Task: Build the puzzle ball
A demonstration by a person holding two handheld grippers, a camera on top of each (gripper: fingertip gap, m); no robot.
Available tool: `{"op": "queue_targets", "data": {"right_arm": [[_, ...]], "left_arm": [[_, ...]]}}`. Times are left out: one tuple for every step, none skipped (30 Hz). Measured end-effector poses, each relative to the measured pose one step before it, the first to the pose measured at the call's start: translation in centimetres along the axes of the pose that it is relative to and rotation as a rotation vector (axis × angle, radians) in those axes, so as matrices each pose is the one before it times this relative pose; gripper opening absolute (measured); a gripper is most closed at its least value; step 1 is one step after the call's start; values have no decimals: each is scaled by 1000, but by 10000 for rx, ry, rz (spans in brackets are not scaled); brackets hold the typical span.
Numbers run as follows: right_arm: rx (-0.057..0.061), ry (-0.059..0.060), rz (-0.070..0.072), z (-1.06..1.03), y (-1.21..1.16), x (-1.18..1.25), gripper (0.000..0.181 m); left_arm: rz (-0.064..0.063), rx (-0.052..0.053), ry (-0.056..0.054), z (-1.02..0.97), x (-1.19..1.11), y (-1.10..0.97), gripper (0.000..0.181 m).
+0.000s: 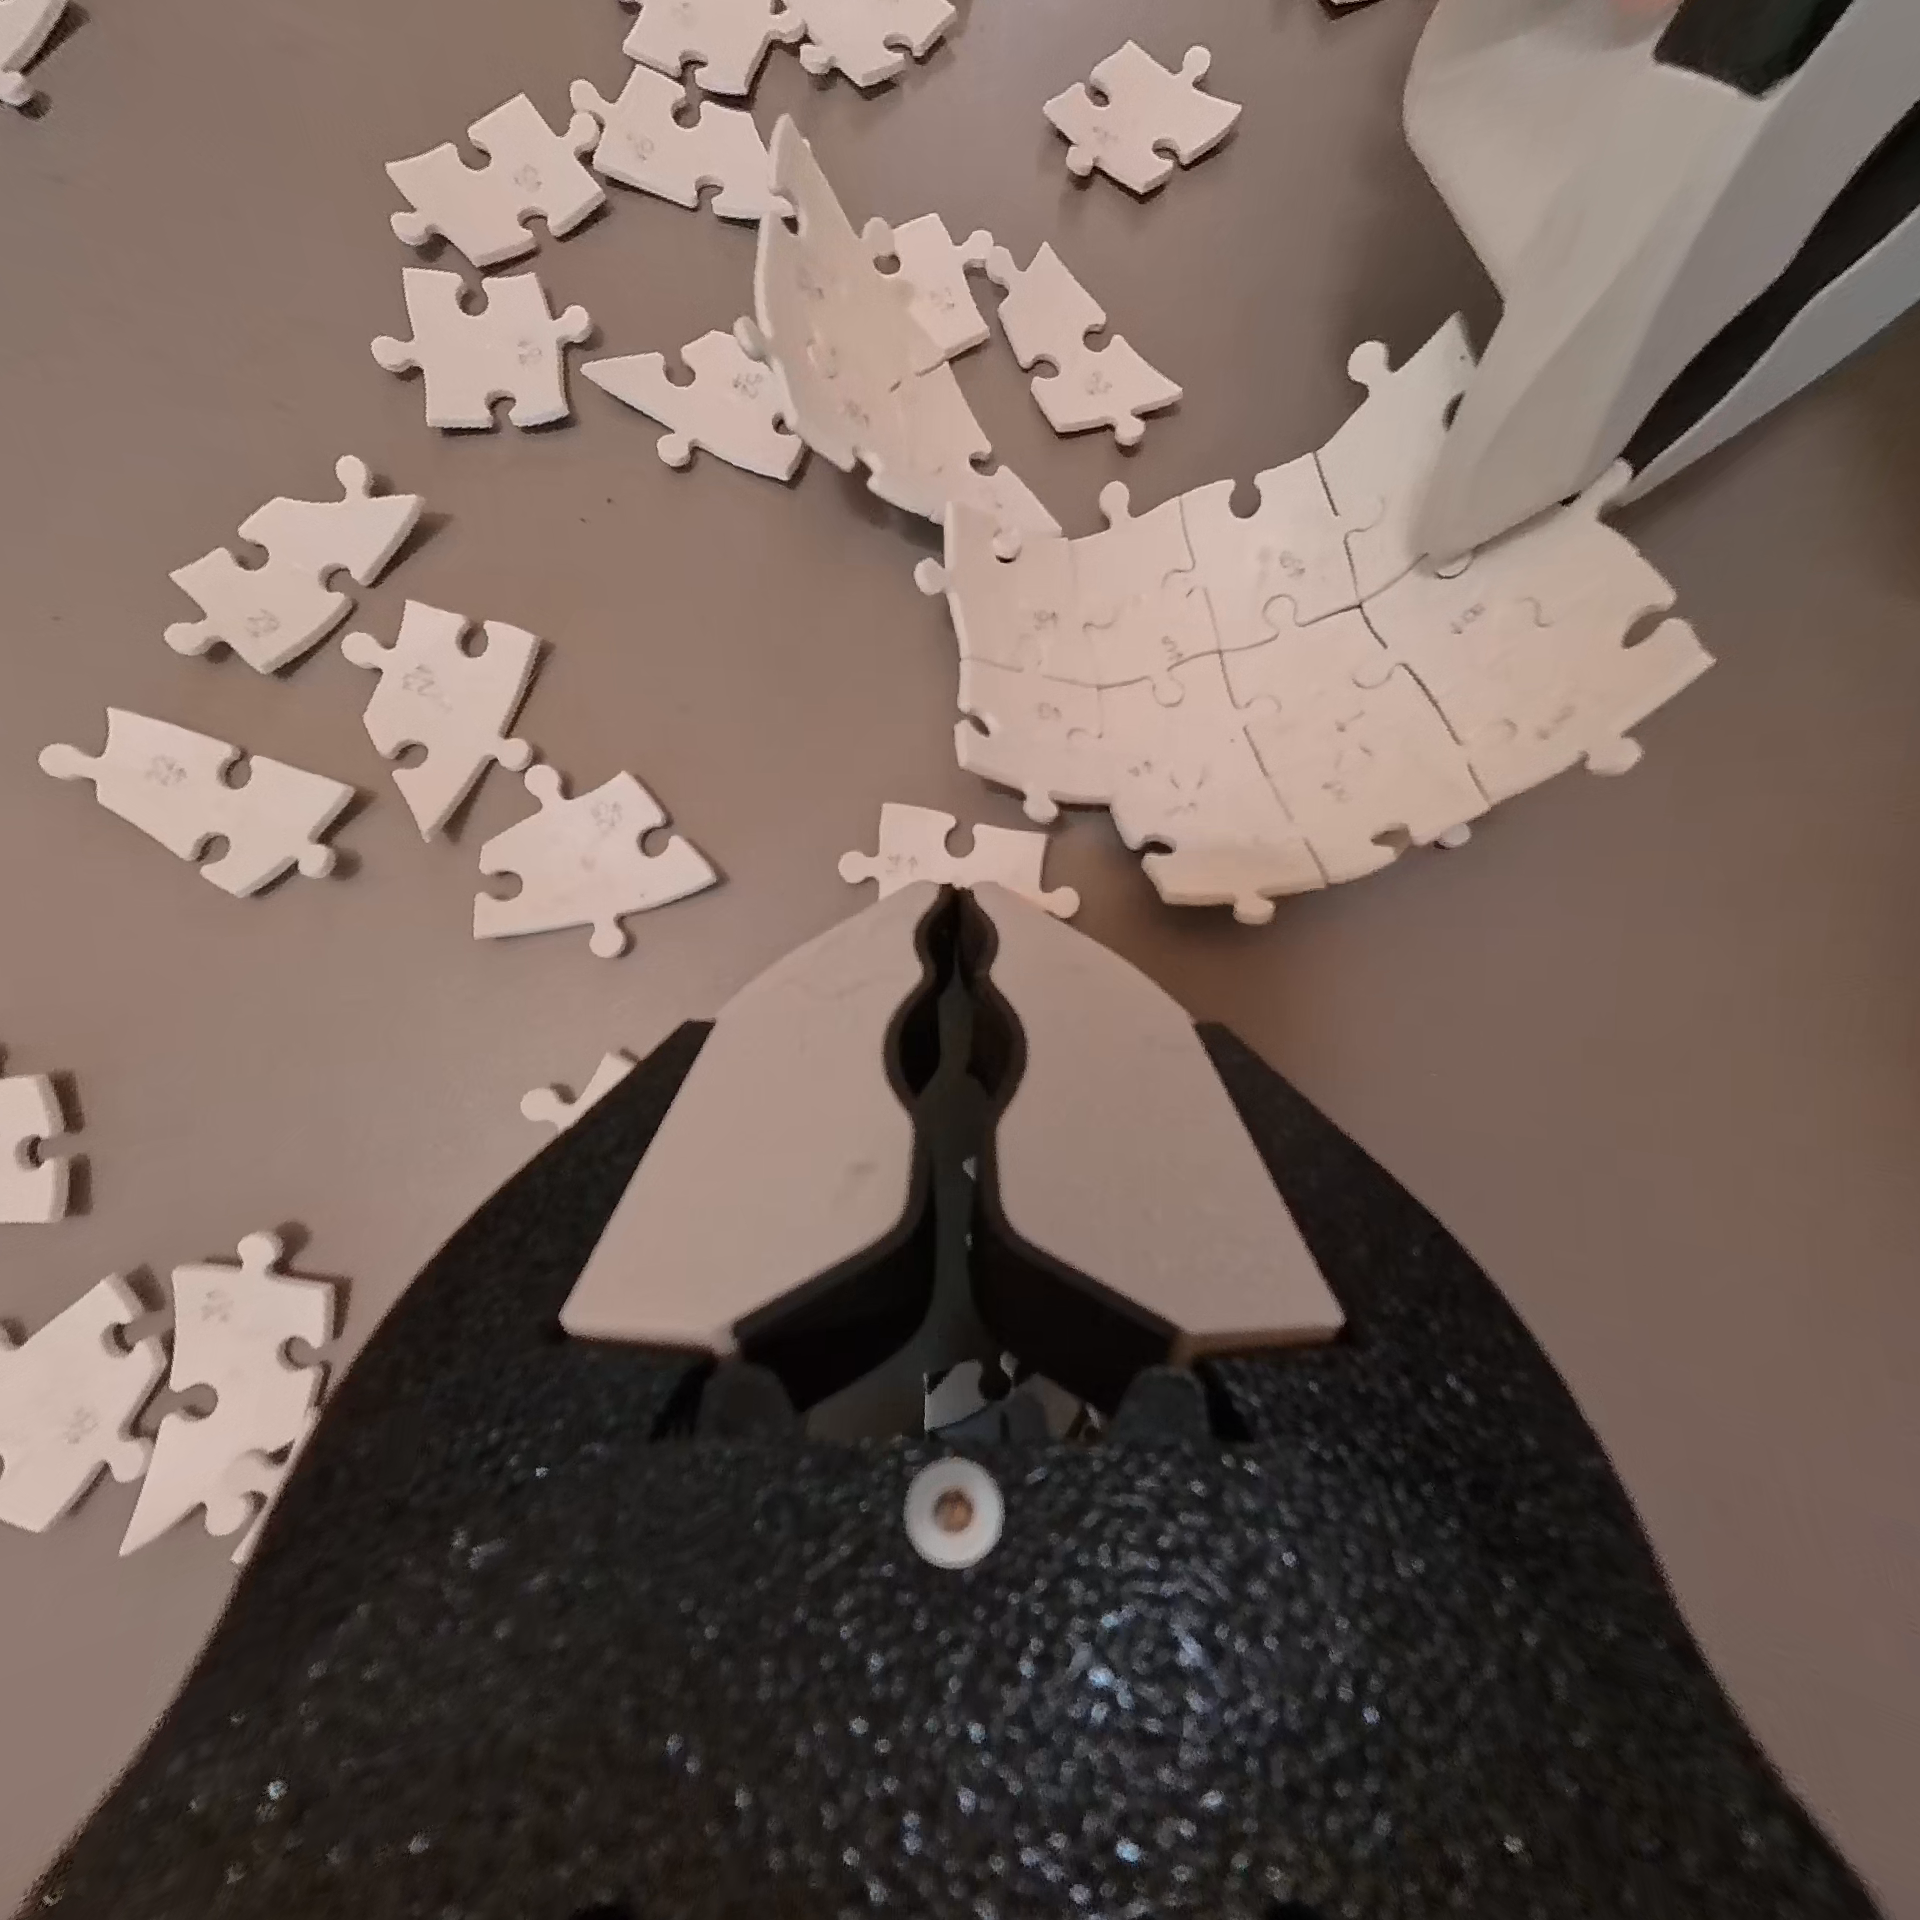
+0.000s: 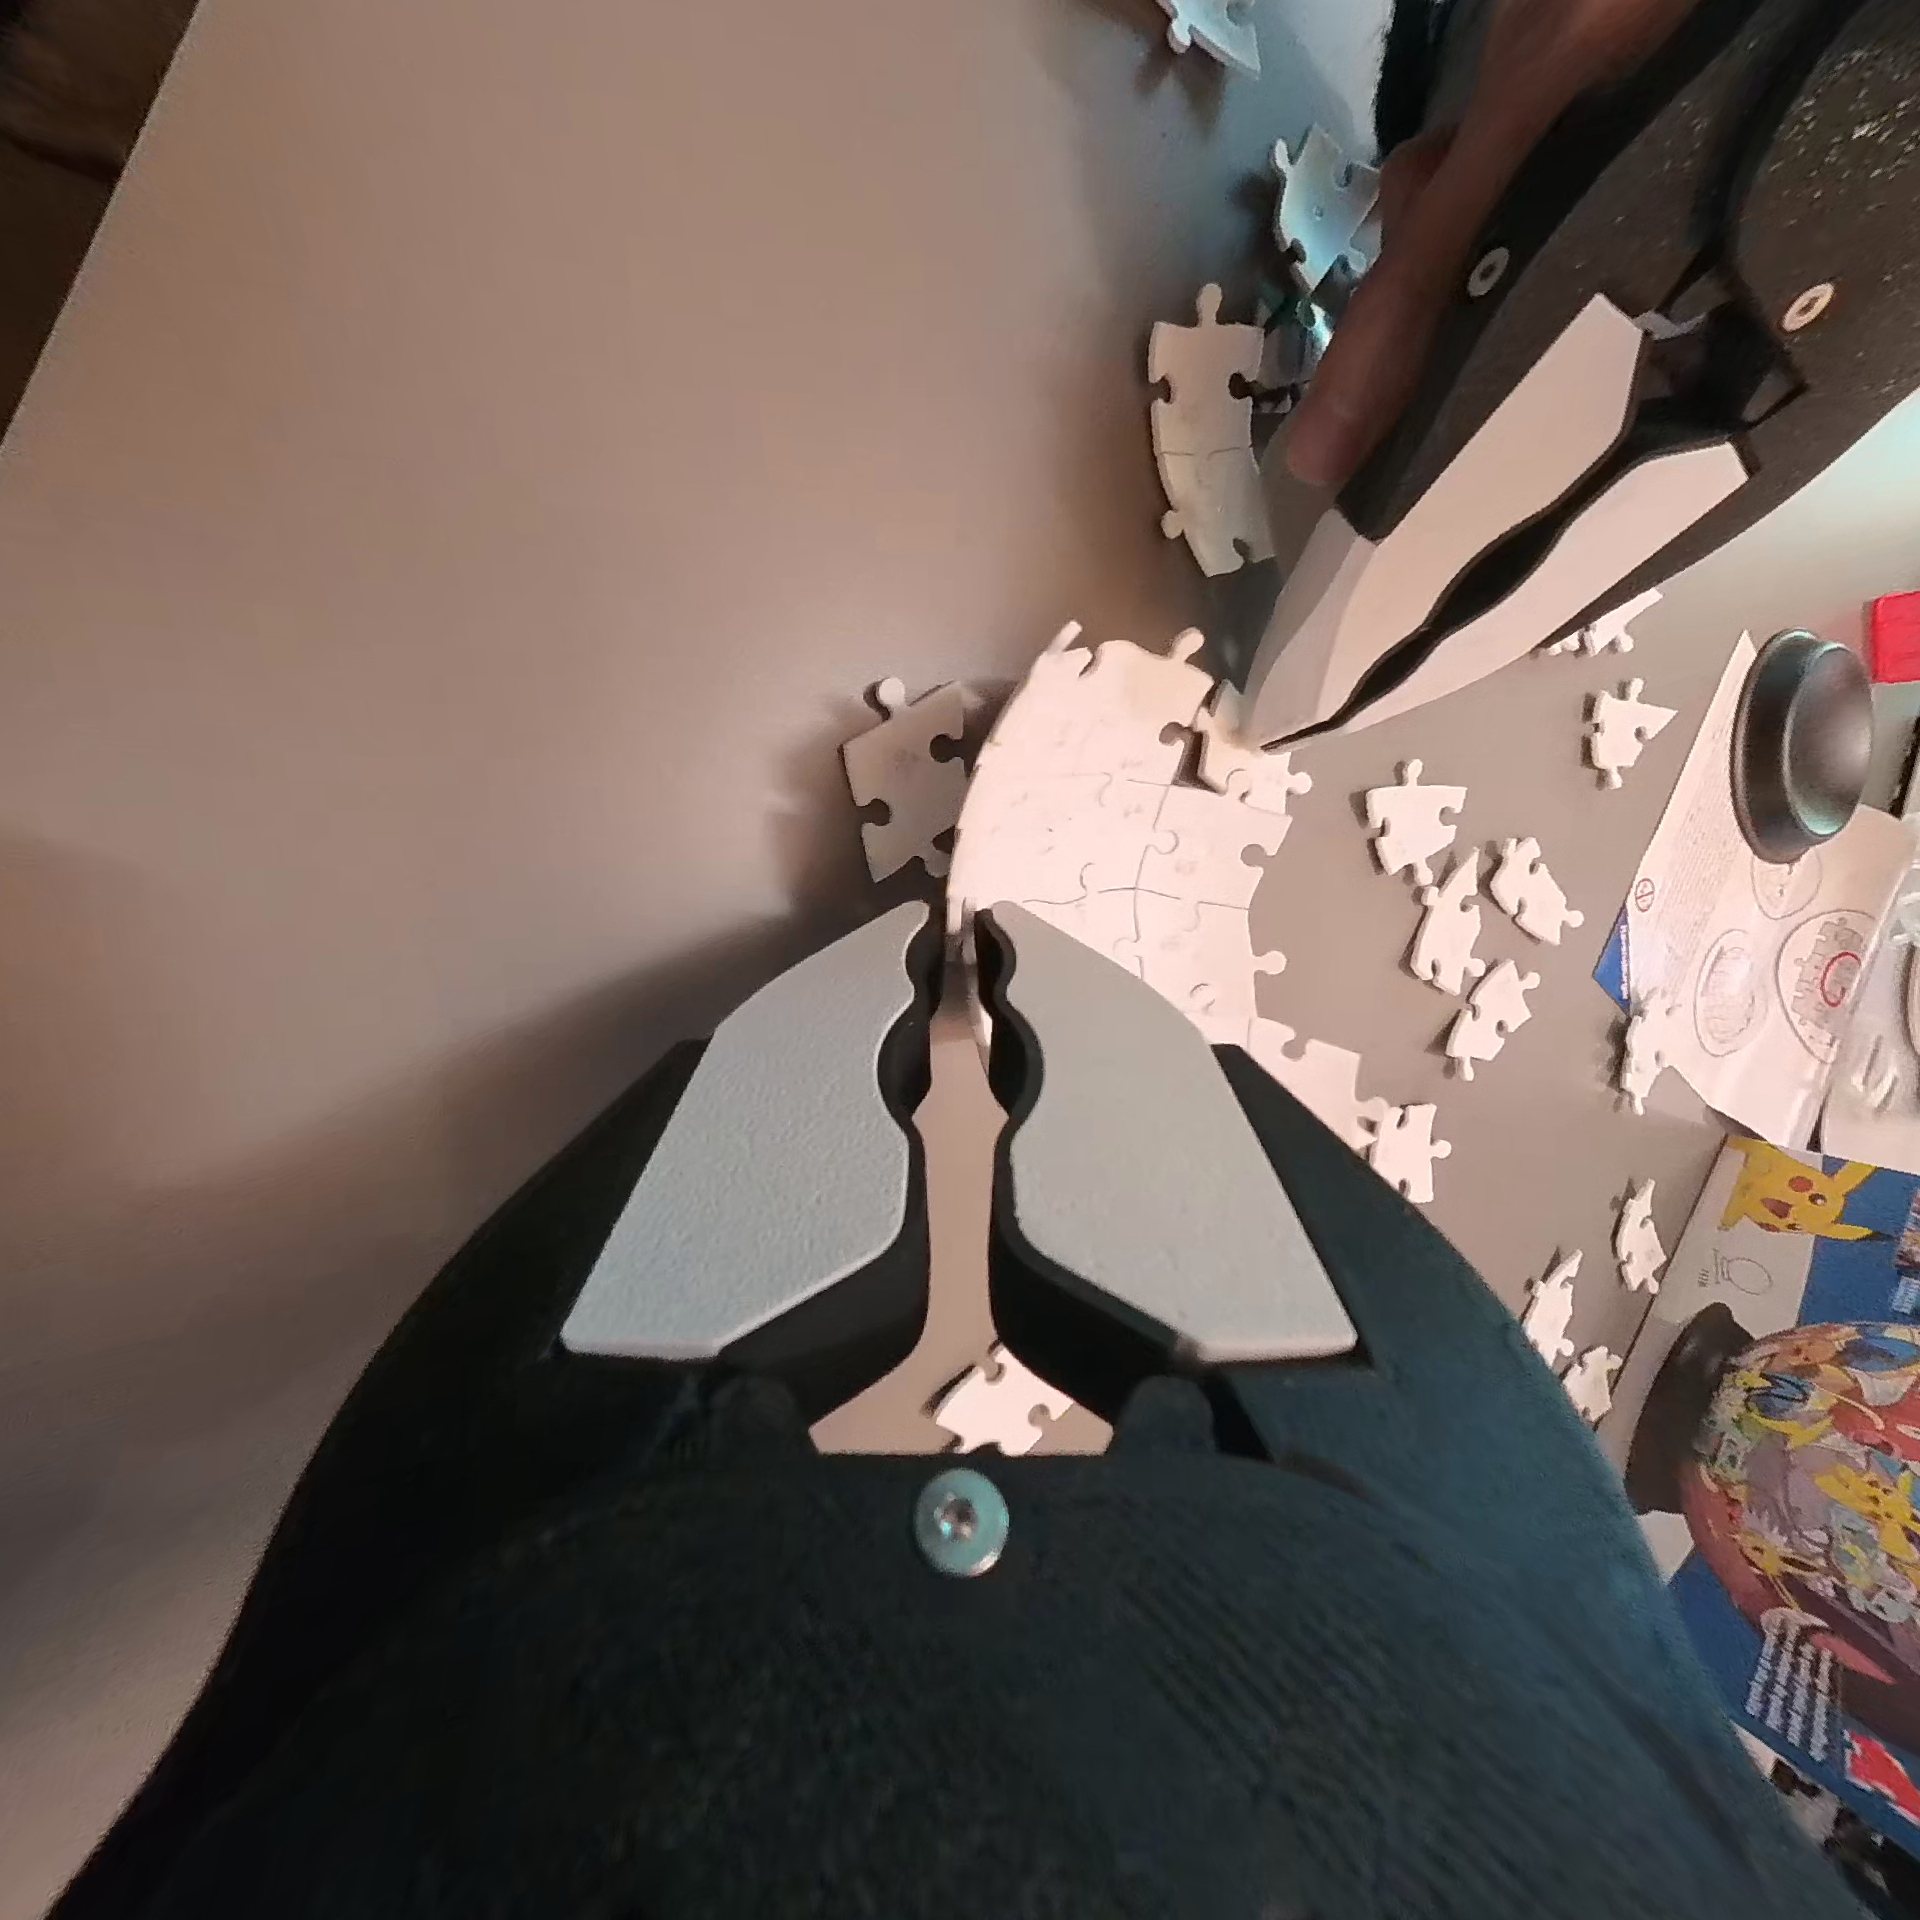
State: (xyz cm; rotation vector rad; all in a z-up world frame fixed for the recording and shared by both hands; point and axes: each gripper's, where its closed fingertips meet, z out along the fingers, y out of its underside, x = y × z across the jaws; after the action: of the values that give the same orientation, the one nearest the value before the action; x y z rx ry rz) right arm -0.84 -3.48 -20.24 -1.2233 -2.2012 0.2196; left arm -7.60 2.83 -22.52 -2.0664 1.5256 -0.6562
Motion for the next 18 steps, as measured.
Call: {"op": "queue_targets", "data": {"right_arm": [[-27, -11, 32, 80, 20, 18, 6], [-35, 8, 33, 90, 38, 33, 6], [-28, 16, 27, 57, 18, 37, 6], [-1, -12, 18, 17, -21, 8, 6], [13, 43, -4, -20, -52, 88, 5], [-1, 103, -53, -66, -62, 177, 5], [-27, 34, -35, -63, -32, 86, 5], [-52, -54, 12, -18, -20, -10, 5], [-3, -20, 37, 11, -83, 53, 4], [36, -46, 31, 19, -117, 4, 4], [-4, -47, 32, 33, -39, -12, 5], [-18, -21, 6, 27, -28, -6, 4], [-15, -5, -22, -4, -41, -12, 4], [-14, -6, -12, -30, -36, 4, 4], [-9, 6, 4, -22, -26, 33, 4], [-16, -17, 7, -8, 2, -16, 4], [-12, -22, -38, -8, -8, -47, 4], [-20, 27, -85, 4, -37, -24, 4]], "left_arm": [[0, 2, 8, 15, 22, -1, 0], [17, -1, 0, 16, 24, -13, 0], [23, -3, -6, 7, 20, -1, 0], [18, -3, -6, -6, 2, -4, 0], [5, 0, 1, 13, 9, 1, 0], [-6, 4, 8, -2, 3, 0, 0], [-6, 3, 12, 3, 10, -6, 0], [-7, 0, 11, -5, 6, 4, 0], [-7, -1, 4, 0, 1, -1, 0], [-1, -2, -1, 5, 2, -5, 0], [5, -2, -6, -2, -2, 5, 0], [10, -6, -7, 1, -4, 2, 0], [14, -10, -9, -4, 3, -2, 0], [22, -14, -12, 7, -4, 1, 0], [23, -12, -13, -7, 1, 2, 0], [16, -7, -8, 6, 2, -1, 0], [8, -4, 6, -5, 15, -6, 0], [3, -8, 24, -6, 23, -6, 0]]}}
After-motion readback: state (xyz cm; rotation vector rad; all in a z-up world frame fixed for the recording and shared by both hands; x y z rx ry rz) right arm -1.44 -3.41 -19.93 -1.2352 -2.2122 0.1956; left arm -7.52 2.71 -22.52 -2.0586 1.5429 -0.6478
